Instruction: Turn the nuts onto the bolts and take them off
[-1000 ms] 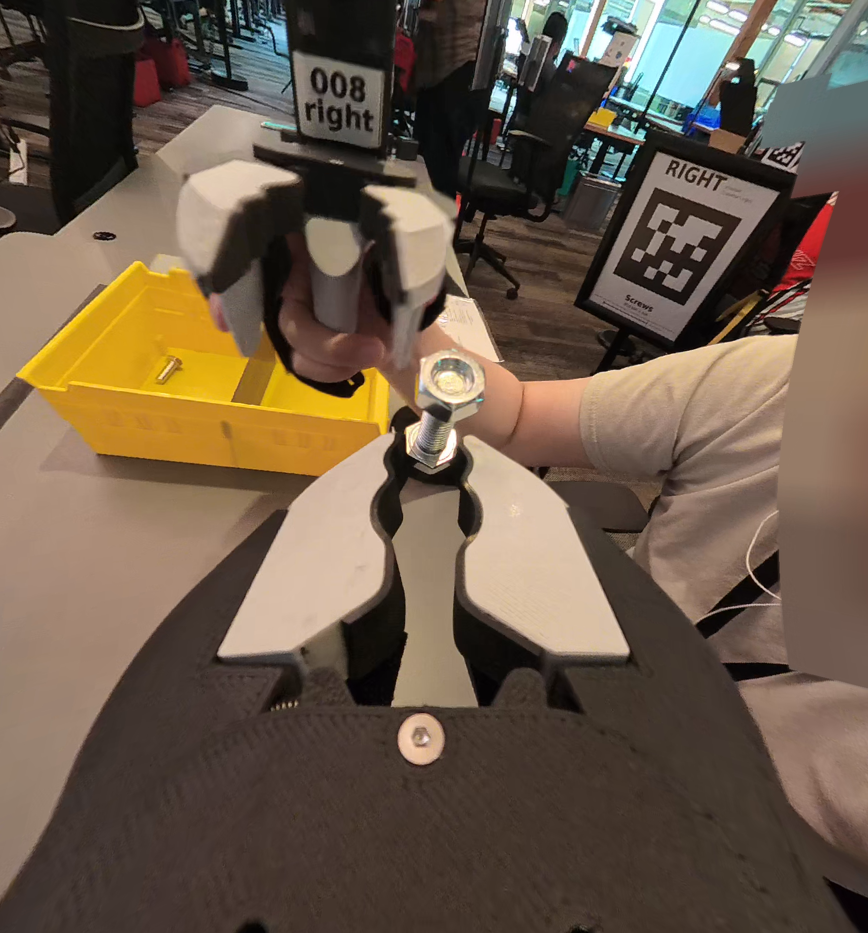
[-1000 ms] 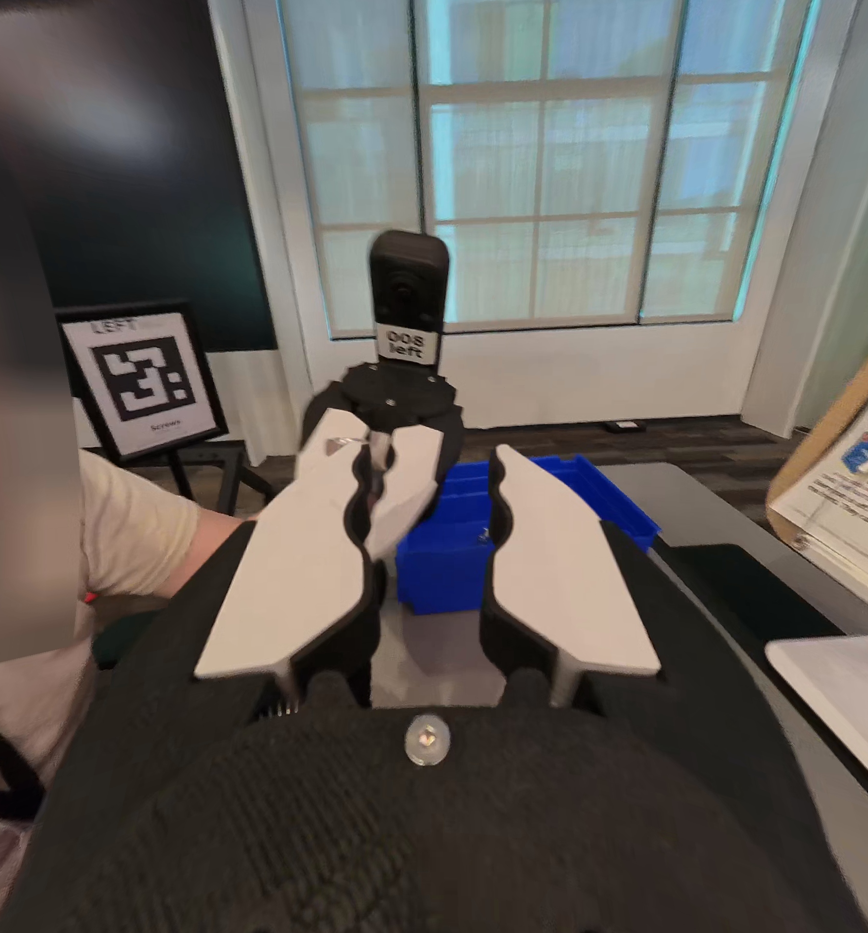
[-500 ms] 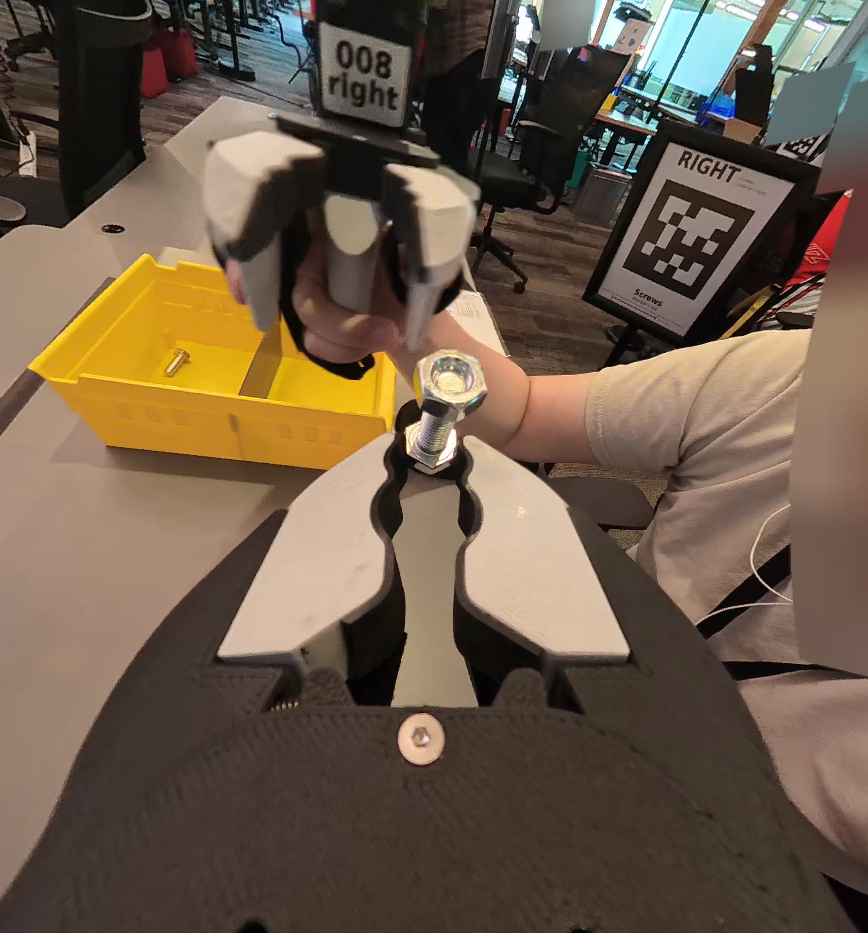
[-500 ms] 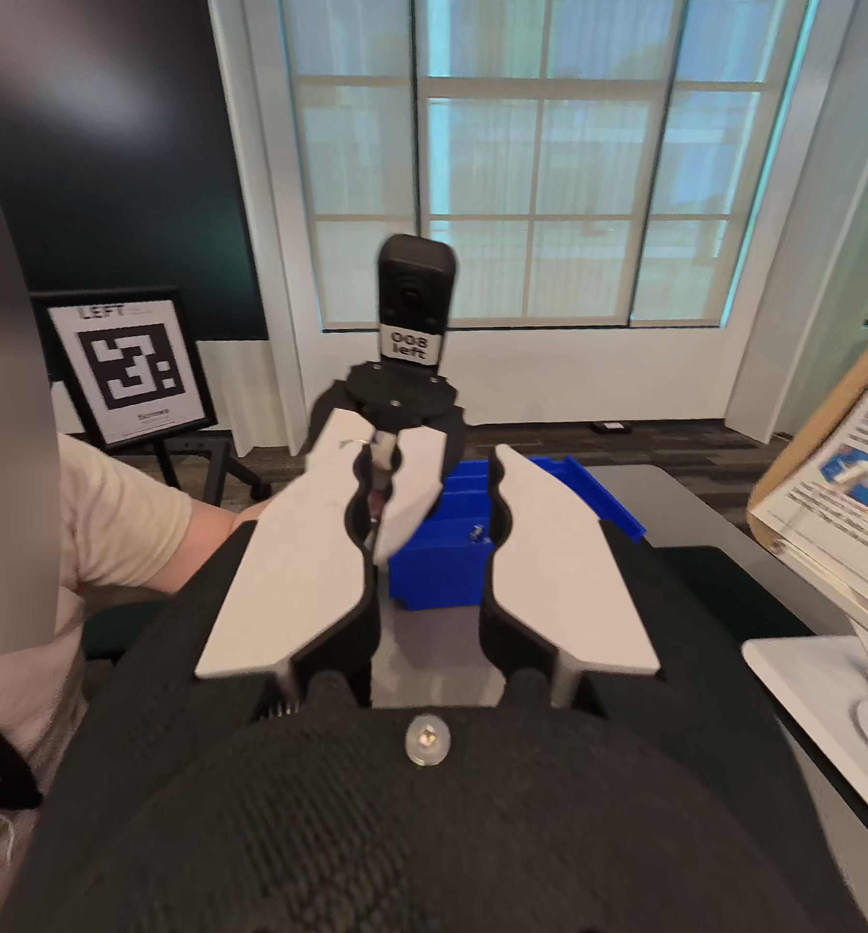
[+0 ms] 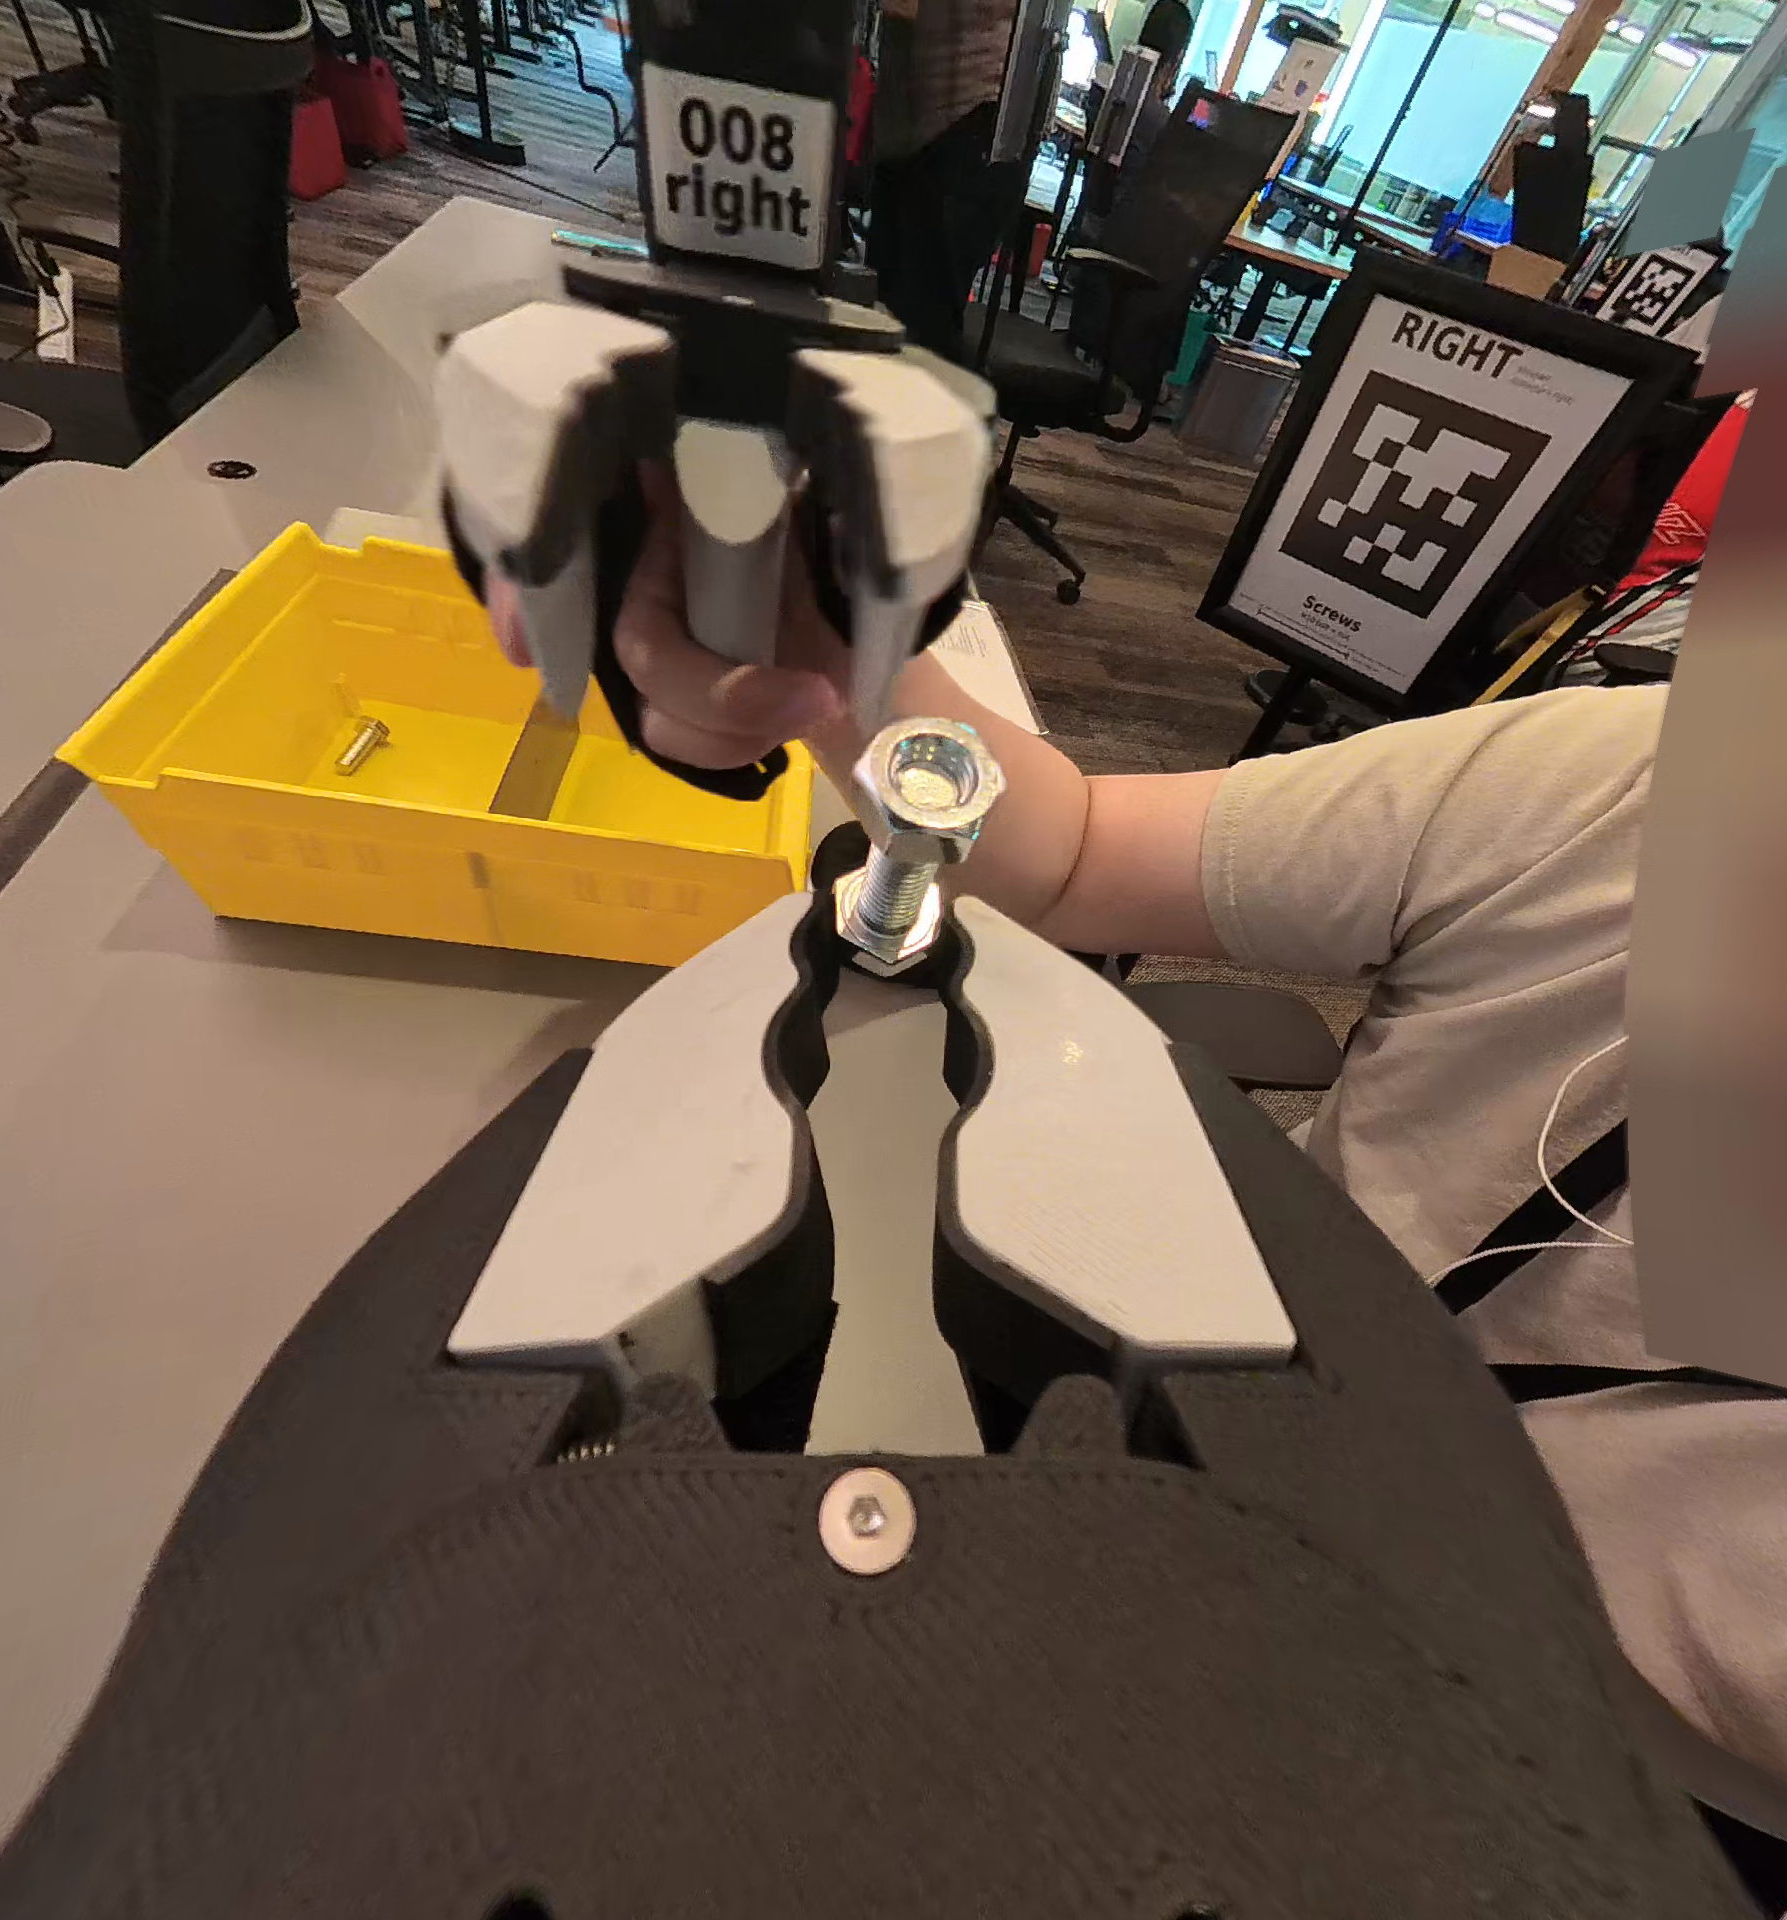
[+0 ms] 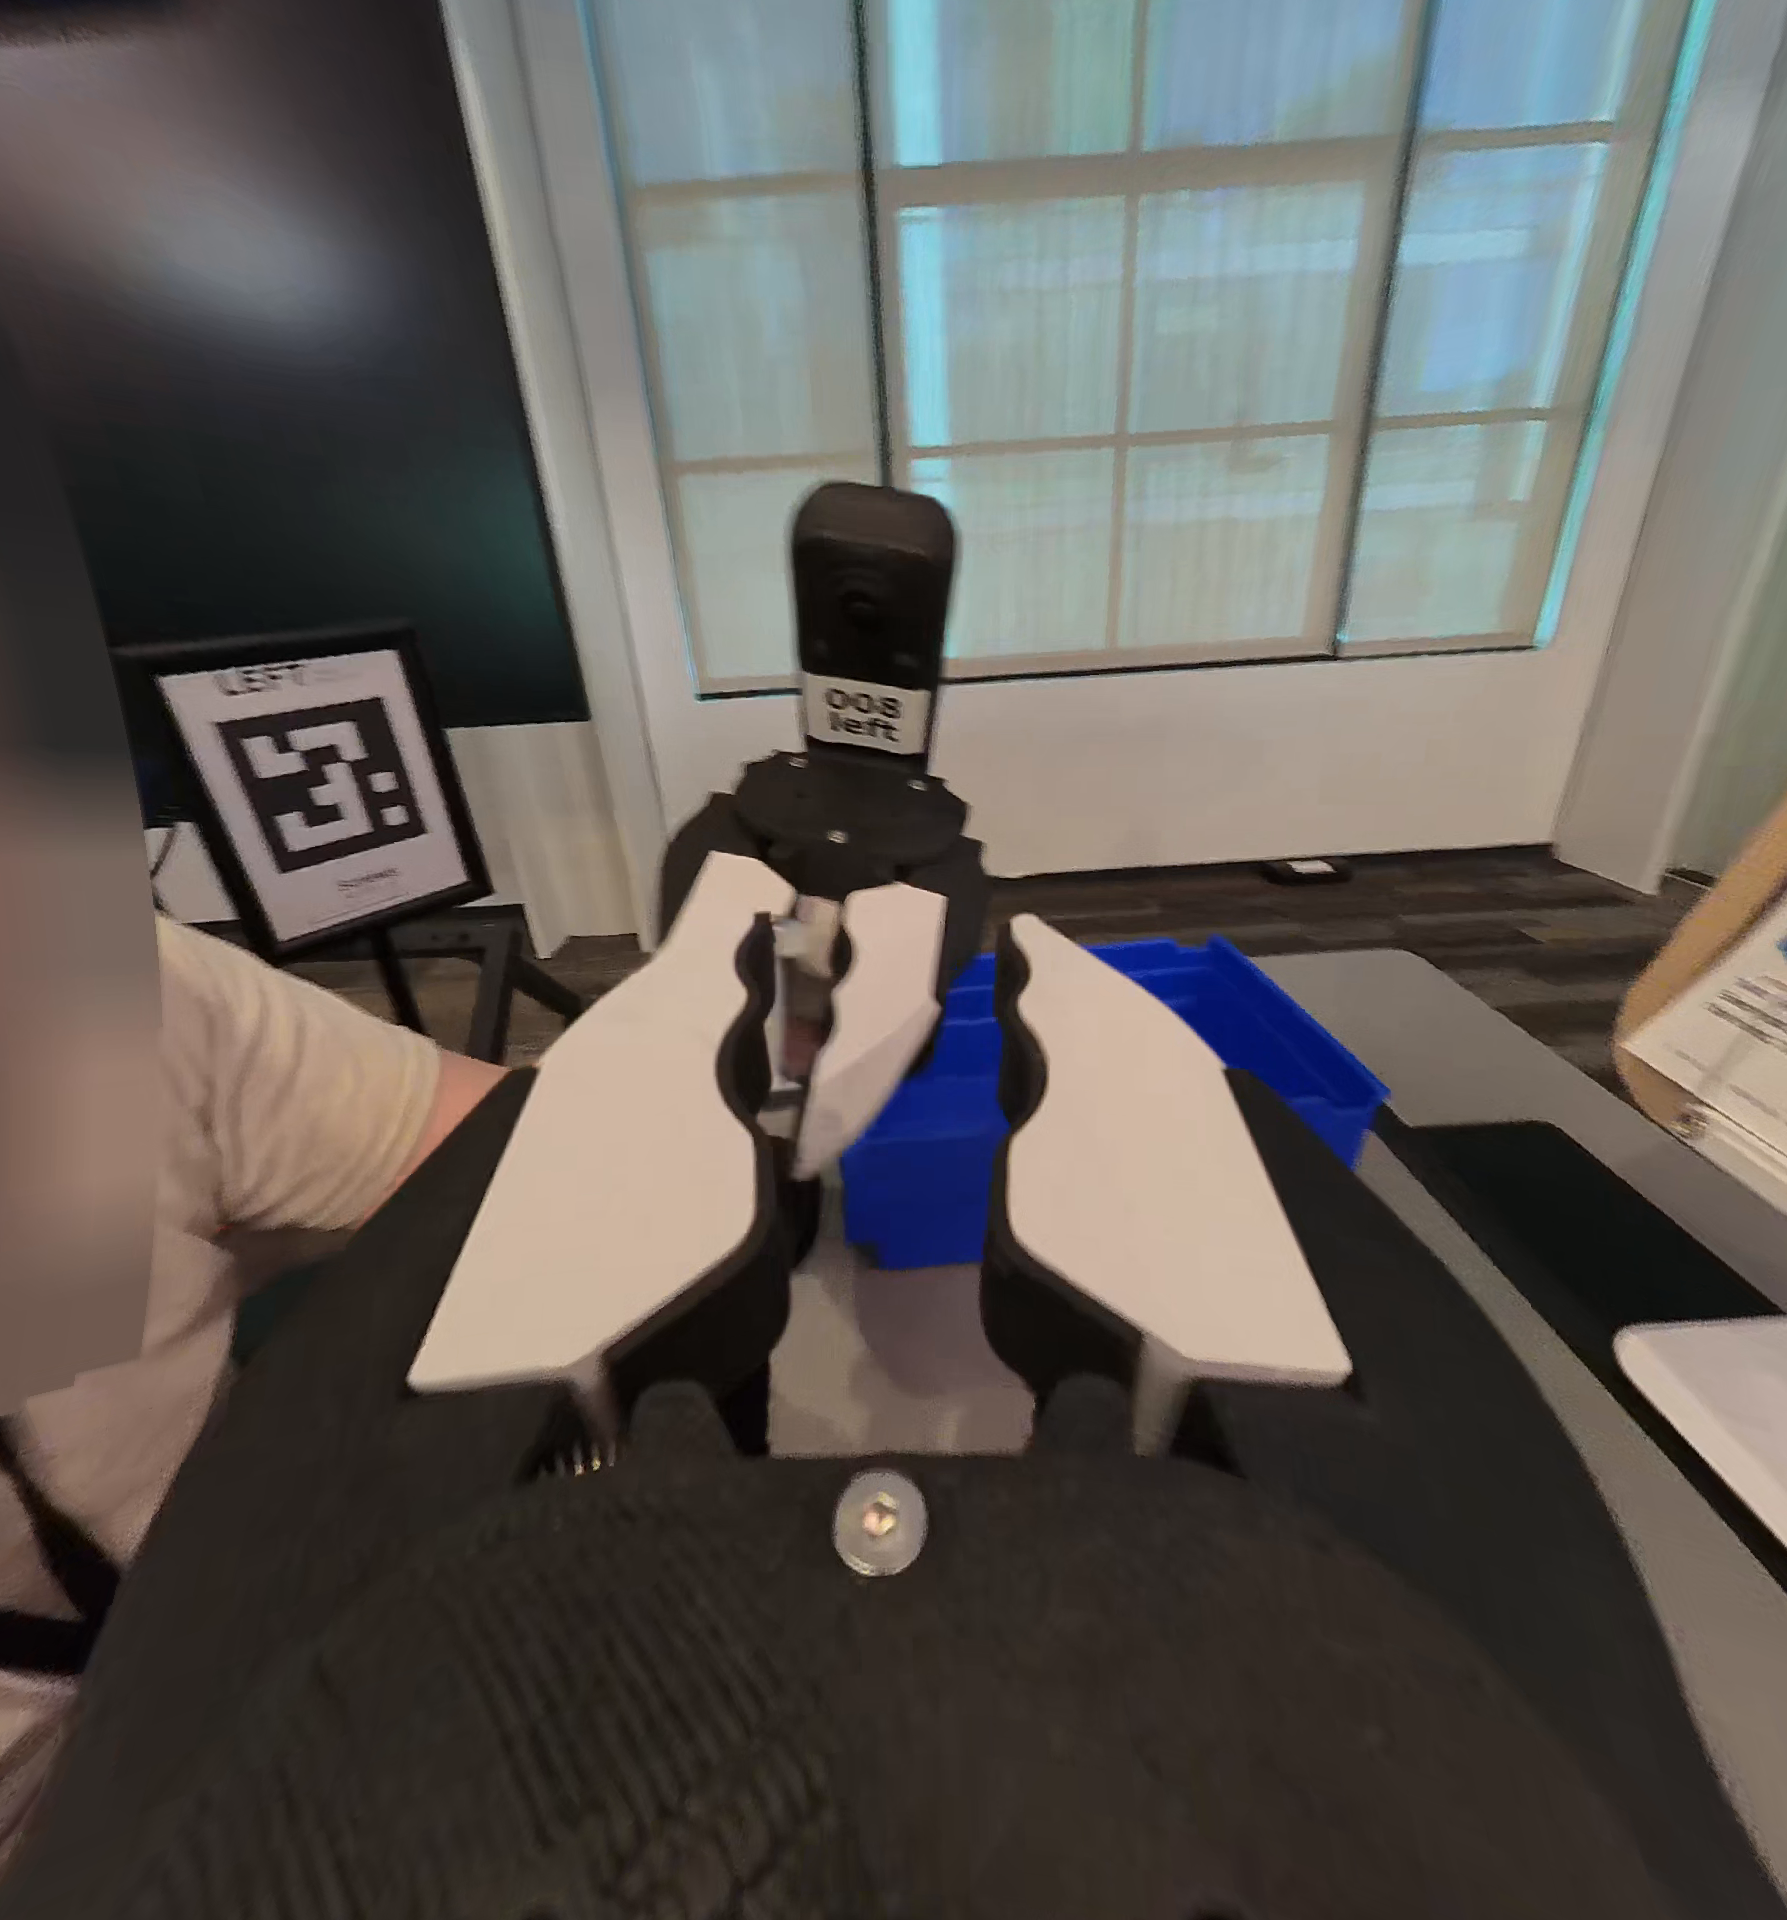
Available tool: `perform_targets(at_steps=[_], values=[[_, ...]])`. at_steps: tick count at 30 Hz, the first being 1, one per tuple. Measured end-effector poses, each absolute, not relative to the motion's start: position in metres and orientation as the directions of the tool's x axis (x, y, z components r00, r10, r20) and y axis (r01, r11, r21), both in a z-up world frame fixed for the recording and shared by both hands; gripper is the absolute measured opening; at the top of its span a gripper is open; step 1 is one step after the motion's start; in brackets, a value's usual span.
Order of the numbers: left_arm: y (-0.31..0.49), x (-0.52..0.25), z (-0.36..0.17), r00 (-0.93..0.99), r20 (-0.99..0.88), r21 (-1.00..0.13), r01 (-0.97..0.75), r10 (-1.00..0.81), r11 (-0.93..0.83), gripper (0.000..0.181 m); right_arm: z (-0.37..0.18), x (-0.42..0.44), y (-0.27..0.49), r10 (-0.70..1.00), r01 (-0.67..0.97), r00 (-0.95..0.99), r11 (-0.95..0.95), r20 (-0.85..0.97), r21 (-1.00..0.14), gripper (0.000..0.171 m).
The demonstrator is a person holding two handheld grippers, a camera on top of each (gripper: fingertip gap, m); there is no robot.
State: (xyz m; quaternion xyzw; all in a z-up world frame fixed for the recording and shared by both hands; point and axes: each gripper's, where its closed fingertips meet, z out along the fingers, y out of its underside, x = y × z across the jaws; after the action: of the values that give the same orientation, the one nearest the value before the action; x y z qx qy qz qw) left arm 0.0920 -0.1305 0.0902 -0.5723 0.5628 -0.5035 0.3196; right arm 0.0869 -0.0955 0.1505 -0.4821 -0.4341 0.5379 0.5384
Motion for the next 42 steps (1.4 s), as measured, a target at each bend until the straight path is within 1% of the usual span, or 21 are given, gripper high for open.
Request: perform_targets(at_steps=[3, 6, 9, 10, 11, 14, 17, 22, 27, 30, 32, 38, 40, 42], values=[[-0.131, 0.093, 0.090, -0.144, 0.224, -0.932, -0.322, -0.964, -0.168, 0.018, 0.148, 0.075, -0.113, 1.000, -0.119, 0.003, 0.002, 0.002, -0.993, 0.045], [-0.133, 0.095, 0.088, -0.150, 0.222, -0.930, -0.330, -0.964, -0.163, 0.018, 0.138, 0.066, -0.110, 0.998, -0.071, 0.045, 0.041, 0.038, -0.997, 0.047], [-0.131, 0.095, 0.087, -0.134, 0.216, -0.929, -0.333, -0.967, -0.161, 0.018, 0.136, 0.070, -0.098, 0.998, -0.094, 0.045, -0.029, -0.033, -0.995, 0.050], [-0.131, 0.094, 0.088, -0.140, 0.220, -0.929, -0.331, -0.965, -0.163, 0.018, 0.137, 0.074, -0.091, 0.996, -0.110, 0.065, -0.058, -0.065, -0.992, 0.044], [-0.133, 0.093, 0.089, -0.154, 0.227, -0.930, -0.326, -0.962, -0.168, 0.018, 0.137, 0.077, -0.085, 0.994, -0.125, 0.083, -0.065, -0.076, -0.990, 0.042], [-0.132, 0.093, 0.090, -0.142, 0.215, -0.931, -0.328, -0.966, -0.159, 0.018, 0.141, 0.079, -0.088, 0.995, -0.145, 0.046, -0.077, -0.085, -0.986, 0.042], [-0.130, 0.093, 0.090, -0.132, 0.216, -0.932, -0.324, -0.967, -0.163, 0.018, 0.144, 0.073, -0.103, 0.999, -0.138, 0.027, -0.035, -0.039, -0.990, 0.043], [-0.127, 0.094, 0.088, -0.113, 0.215, -0.929, -0.330, -0.970, -0.167, 0.018, 0.139, 0.059, -0.113, 0.995, -0.058, 0.081, 0.067, 0.062, -0.996, 0.044], [-0.131, 0.093, 0.088, -0.120, 0.203, -0.929, -0.337, -0.972, -0.152, 0.018, 0.137, 0.060, -0.111, 0.996, -0.035, 0.087, 0.039, 0.036, -0.999, 0.034], [-0.130, 0.093, 0.088, -0.124, 0.213, -0.928, -0.336, -0.969, -0.161, 0.018, 0.138, 0.062, -0.117, 0.999, -0.041, 0.036, 0.023, 0.021, -0.999, 0.017], [-0.136, 0.093, 0.090, -0.164, 0.229, -0.929, -0.332, -0.959, -0.165, 0.018, 0.139, 0.063, -0.122, 1.000, -0.053, -0.006, 0.011, 0.011, -0.999, 0.017], [-0.143, 0.095, 0.087, -0.191, 0.230, -0.924, -0.350, -0.954, -0.153, 0.018, 0.137, 0.069, -0.127, 0.981, -0.083, -0.177, -0.102, -0.086, -0.991, 0.017], [-0.137, 0.095, 0.085, -0.156, 0.226, -0.920, -0.358, -0.962, -0.159, 0.018, 0.136, 0.072, -0.118, 0.984, -0.086, -0.149, -0.115, -0.102, -0.990, 0.017], [-0.137, 0.093, 0.085, -0.163, 0.233, -0.919, -0.358, -0.959, -0.163, 0.018, 0.138, 0.078, -0.104, 0.993, -0.117, -0.074, -0.098, -0.090, -0.988, 0.016]])
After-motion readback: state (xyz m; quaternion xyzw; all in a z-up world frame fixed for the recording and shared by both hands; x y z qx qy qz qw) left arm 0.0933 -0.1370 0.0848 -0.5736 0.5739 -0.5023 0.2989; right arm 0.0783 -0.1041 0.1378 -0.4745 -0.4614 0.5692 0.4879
